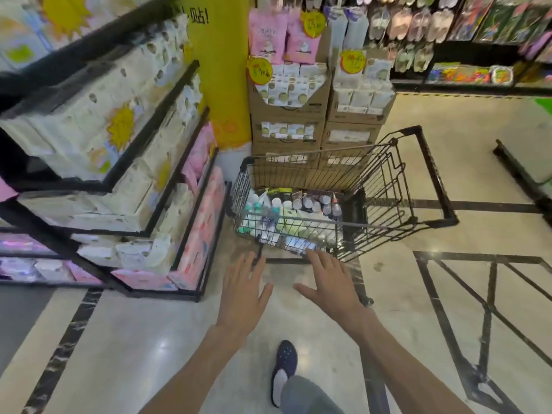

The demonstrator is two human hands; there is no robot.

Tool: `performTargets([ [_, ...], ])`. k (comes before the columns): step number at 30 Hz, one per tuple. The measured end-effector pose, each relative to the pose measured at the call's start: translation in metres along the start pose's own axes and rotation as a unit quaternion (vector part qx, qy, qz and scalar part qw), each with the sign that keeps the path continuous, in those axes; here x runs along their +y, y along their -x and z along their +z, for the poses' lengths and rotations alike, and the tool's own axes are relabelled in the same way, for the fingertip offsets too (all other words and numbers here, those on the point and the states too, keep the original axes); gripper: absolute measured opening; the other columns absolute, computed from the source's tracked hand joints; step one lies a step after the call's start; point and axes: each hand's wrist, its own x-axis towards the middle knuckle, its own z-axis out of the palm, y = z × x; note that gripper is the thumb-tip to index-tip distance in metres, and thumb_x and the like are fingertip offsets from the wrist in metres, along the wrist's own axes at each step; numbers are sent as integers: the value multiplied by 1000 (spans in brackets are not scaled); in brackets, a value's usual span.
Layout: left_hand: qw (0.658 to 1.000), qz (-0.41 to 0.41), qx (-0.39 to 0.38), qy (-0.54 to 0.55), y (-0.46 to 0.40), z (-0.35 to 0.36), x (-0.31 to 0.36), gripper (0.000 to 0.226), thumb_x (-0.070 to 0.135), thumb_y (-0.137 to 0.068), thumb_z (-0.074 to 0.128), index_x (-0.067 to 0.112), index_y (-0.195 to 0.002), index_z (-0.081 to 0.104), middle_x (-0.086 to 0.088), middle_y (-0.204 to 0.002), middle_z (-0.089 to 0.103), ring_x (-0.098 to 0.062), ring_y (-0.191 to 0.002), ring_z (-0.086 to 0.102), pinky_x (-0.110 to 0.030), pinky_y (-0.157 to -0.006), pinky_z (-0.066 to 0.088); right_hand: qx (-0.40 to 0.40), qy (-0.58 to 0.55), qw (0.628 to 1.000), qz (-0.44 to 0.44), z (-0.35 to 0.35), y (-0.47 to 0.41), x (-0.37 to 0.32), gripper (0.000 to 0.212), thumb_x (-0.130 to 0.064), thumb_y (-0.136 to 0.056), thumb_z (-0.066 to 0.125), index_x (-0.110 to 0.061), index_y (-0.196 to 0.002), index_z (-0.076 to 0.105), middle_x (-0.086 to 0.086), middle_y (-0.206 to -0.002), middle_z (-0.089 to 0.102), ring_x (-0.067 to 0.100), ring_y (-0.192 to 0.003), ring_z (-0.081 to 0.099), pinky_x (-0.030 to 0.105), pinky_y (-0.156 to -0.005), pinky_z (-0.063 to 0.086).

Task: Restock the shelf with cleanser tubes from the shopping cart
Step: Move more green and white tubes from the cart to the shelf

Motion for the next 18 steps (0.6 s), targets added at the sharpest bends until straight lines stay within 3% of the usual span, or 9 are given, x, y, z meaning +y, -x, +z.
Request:
performTargets([
  [4, 1000, 1, -16, -1, -83, -5, -10, 64, 54, -104, 29, 19, -156, 45, -7, -162, 42, -29, -152, 36, -53, -120, 35, -13, -1, 1000, 9, -9, -83, 18, 89, -70, -92, 55, -25, -161, 21, 6, -162, 34, 29, -149, 33, 48, -122, 26],
  [10, 999, -19, -38, 23, -189, 3, -26, 72, 62, -103, 19, 21, -160, 37, -4, -165, 36, -27, -155, 28, -50, -124, 29, -26, -17, 999, 31, -17, -185, 39, 89, -67, -92, 58, -22, -161, 26, 8, -160, 38, 28, -148, 35, 47, -121, 29],
  [18, 993, -16, -110, 47, -346, 34, -51, 65, 52, -108, 36, 22, -164, 23, -3, -171, 22, -22, -158, 17, -40, -129, 18, -61, -52, 994, 75, 9, -312, 67, 83, -60, -94, 61, -21, -159, 29, 6, -157, 41, 29, -142, 42, 44, -117, 33],
])
